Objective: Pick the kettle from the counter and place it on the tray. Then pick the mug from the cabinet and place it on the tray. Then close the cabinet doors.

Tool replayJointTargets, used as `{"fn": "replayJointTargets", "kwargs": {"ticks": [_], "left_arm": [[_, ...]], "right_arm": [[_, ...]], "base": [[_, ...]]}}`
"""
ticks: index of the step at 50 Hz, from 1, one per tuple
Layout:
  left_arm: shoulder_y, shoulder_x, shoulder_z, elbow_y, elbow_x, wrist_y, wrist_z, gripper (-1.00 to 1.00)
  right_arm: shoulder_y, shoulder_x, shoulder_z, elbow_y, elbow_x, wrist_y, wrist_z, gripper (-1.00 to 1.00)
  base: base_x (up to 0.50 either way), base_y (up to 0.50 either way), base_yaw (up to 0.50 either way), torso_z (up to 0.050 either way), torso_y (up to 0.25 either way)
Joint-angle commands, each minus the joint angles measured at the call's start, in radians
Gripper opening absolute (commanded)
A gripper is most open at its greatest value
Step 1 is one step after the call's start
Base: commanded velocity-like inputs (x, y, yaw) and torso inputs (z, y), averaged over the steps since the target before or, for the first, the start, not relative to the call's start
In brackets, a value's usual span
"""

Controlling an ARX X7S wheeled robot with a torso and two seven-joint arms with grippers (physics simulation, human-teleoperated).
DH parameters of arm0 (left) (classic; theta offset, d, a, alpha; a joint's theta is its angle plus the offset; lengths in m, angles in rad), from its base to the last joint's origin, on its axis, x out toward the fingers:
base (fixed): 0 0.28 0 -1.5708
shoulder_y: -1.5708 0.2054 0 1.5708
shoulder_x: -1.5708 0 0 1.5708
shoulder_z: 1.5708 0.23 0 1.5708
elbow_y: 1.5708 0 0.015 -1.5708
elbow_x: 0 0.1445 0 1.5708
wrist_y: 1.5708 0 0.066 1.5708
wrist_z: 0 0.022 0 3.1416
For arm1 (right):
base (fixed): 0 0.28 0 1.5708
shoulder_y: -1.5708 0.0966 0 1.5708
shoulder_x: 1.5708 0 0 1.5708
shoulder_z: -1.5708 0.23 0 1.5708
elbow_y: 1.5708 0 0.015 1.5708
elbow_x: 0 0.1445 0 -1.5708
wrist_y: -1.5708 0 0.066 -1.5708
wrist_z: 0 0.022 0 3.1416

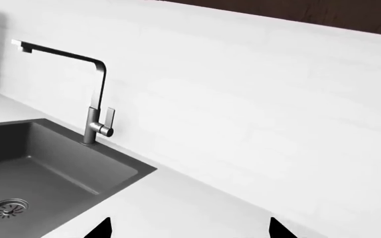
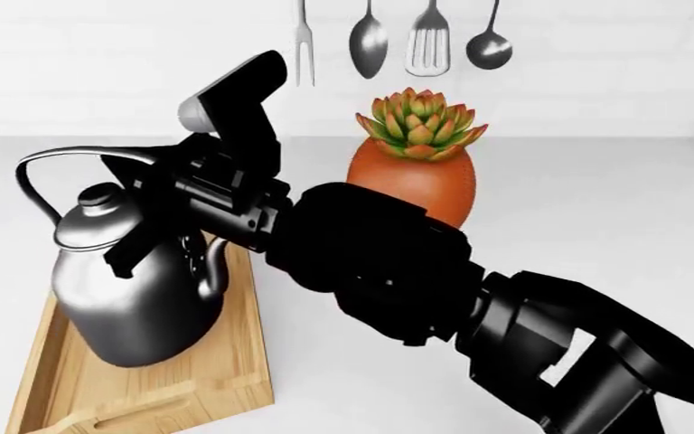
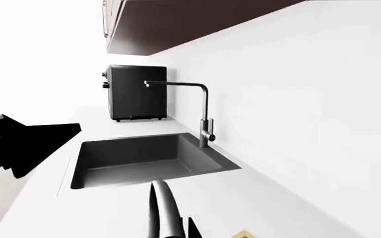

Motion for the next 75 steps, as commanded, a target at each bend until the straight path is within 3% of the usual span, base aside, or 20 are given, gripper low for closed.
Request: {"fn": "replayJointTargets", "kwargs": {"ticks": [1, 36, 37, 60, 75], "left_arm": [[0.001, 0.006, 0.013, -0.005, 0.014, 0.009, 0.008, 1.0], [0.022, 0.025, 0.02, -0.009, 0.045, 0.027, 0.033, 1.0], [0.022, 0.025, 0.02, -0.009, 0.045, 0.027, 0.033, 1.0], [0.026, 0.034, 0.028, -0.017, 0.066, 0.045, 0.049, 1.0], [0.025, 0.027, 0.022, -0.012, 0.046, 0.039, 0.036, 1.0]], "right_arm": [[-0.021, -0.014, 0.004, 0.031, -0.011, -0.016, -0.014, -1.0], [-0.044, -0.033, -0.036, 0.078, -0.003, -0.02, -0.03, -1.0], [-0.043, -0.033, -0.038, 0.078, -0.003, -0.018, -0.03, 1.0], [-0.028, -0.027, -0.05, 0.077, 0.011, -0.01, -0.028, 1.0], [0.068, 0.039, 0.018, -0.075, 0.05, -0.002, 0.051, 1.0]], "base": [[0.0, 0.0, 0.0, 0.0, 0.0], [0.0, 0.0, 0.0, 0.0, 0.0], [0.0, 0.0, 0.0, 0.0, 0.0], [0.0, 0.0, 0.0, 0.0, 0.0], [0.0, 0.0, 0.0, 0.0, 0.0]]}}
